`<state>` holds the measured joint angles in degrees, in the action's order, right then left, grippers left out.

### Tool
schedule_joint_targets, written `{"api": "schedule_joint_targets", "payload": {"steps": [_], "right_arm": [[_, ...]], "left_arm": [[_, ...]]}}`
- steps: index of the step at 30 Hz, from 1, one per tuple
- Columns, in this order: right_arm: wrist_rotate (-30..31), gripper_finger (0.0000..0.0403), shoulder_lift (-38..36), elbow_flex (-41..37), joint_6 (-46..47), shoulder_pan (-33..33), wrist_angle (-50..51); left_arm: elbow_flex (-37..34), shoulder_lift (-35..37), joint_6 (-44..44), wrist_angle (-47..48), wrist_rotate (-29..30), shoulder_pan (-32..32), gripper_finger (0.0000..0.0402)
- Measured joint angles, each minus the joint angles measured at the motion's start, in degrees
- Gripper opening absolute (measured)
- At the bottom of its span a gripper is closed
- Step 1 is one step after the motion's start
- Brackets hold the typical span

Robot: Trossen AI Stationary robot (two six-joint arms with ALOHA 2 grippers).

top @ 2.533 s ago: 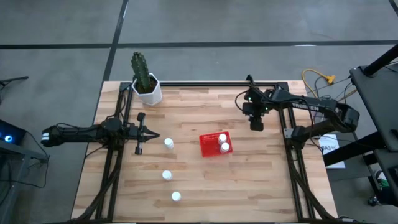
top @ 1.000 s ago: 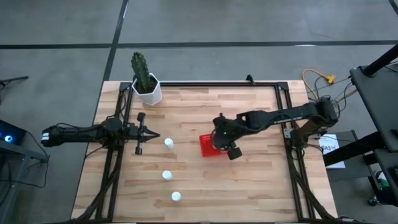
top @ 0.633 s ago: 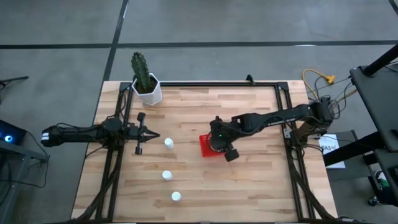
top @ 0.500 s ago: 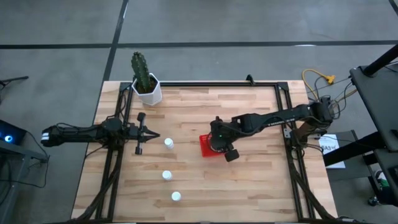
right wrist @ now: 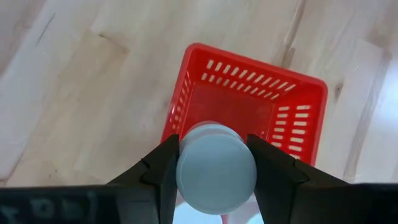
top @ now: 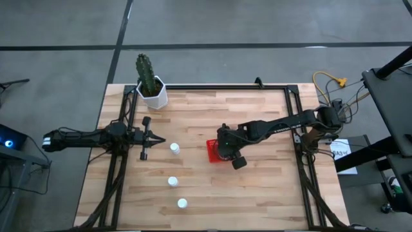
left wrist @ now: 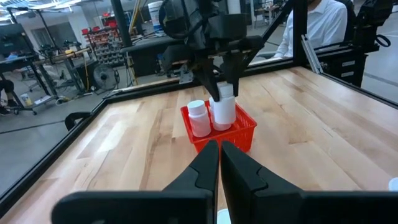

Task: Pick and place pill bottles into a basket
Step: Put the white medicine bottle into the red basket

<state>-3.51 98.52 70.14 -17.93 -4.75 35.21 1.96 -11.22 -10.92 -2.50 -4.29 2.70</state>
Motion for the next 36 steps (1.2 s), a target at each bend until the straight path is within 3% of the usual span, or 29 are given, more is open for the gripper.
{"api": "schedule_joint_targets", "payload": {"steps": [36], "right_arm": [[-2.6,0.0163,0.0,-3.2,1.3,0.0,-1.7]], "left_arm": [[0.0,0.0,0.0,0.0,0.0,0.0,0.0000]]}}
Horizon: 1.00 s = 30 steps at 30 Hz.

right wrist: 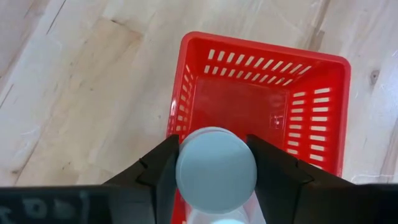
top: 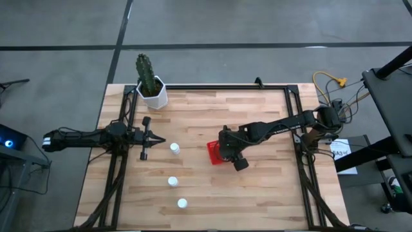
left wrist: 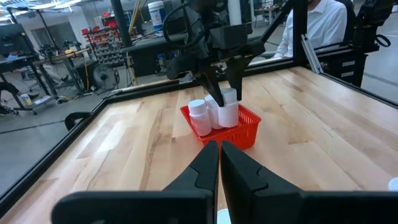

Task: Pick and place pill bottles into a basket
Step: Put the white medicine bottle into the red basket

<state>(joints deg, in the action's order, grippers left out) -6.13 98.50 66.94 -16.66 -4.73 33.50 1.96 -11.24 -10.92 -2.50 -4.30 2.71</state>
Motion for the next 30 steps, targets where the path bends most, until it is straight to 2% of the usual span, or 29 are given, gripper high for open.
{"api": "schedule_joint_targets", "payload": {"steps": [6,15,30], "right_arm": [[0.0,0.0158,0.0,0.0,0.0,0.0,0.0],[0.0,0.0187,0.0,0.0,0.2,0.0,0.0],[0.0,0.0178,0.0,0.3,0.0,0.0,0.0]], "left_arm": [[0.0,0.0,0.0,0.0,0.0,0.0,0.0000],[0.0,0.0,0.0,0.0,0.0,0.0,0.0000],[0.0,0.0,0.0,0.0,0.0,0.0,0.0000]]}}
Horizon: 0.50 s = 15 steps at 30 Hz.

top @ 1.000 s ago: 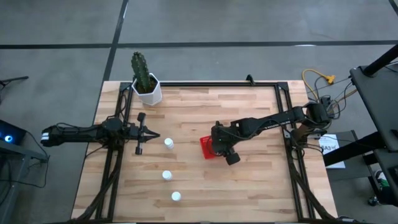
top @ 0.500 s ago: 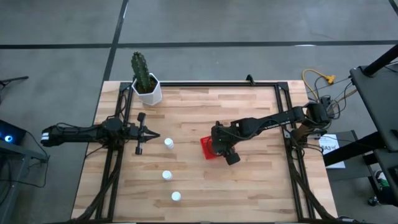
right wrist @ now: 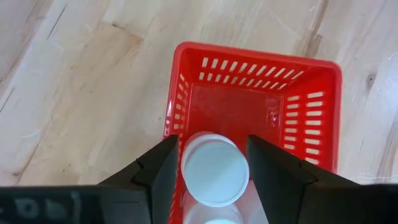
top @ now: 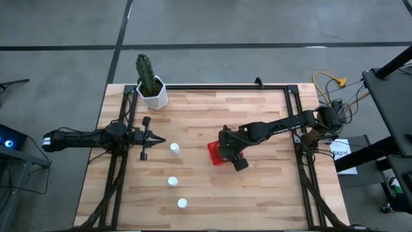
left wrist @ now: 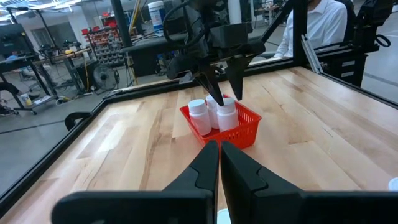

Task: Pick and place pill bottles into a basket
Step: Put the white medicine bottle into the red basket

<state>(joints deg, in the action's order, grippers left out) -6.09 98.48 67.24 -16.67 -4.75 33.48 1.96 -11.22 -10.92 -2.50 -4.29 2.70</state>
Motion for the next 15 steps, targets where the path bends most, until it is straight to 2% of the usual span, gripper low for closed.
{"api": "schedule_joint_targets", "payload": {"steps": [10,15], "right_arm": [[0.1,0.0174,0.0,2.7,-1.6,0.0,-0.4],[0.1,0.0160,-0.3,2.9,-1.5,0.1,-5.2]], "left_arm": [[0.0,0.0,0.0,0.0,0.0,0.0,0.0000],[0.0,0.0,0.0,0.0,0.0,0.0,0.0000]]}}
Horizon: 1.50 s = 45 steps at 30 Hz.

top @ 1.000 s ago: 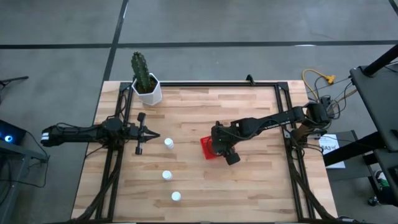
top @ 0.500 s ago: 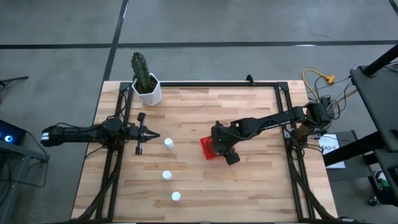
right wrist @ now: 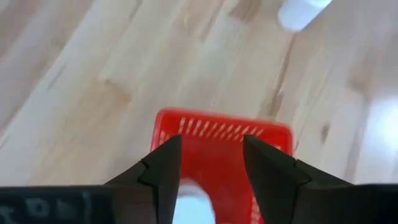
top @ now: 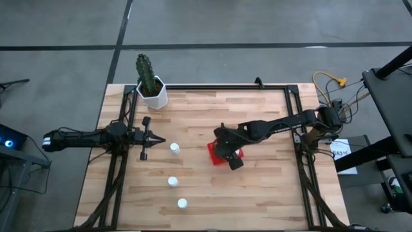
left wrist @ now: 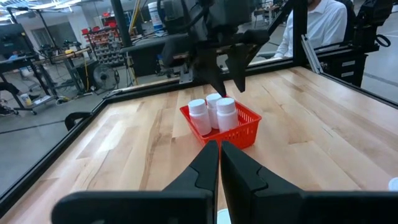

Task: Pick and place pill bottles into a basket
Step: Put the white medicine bottle into the red basket

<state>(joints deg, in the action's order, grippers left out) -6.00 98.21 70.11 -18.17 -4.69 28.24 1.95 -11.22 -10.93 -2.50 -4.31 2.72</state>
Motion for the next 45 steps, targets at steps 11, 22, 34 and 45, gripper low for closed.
{"api": "schedule_joint_targets", "payload": {"steps": [11,22,34,45], "right_arm": [[-0.1,0.0112,-0.1,0.0,3.2,0.0,-8.8],[-0.1,0.0069,-0.1,-0.3,5.7,0.0,-14.7],[-0.5,0.0038,-1.2,-4.3,5.7,0.0,-18.4],[-0.7,0.0033,-14.6,-15.9,5.9,0.0,-27.5]], "left_arm": [[0.0,0.0,0.0,0.0,0.0,0.0,0.0000],[0.0,0.0,3.0,-11.6,0.0,0.0,0.0000],[0.0,0.0,3.1,-15.0,0.0,0.0,0.0000],[0.0,-0.1,3.1,-15.5,0.0,0.0,0.0000]]}}
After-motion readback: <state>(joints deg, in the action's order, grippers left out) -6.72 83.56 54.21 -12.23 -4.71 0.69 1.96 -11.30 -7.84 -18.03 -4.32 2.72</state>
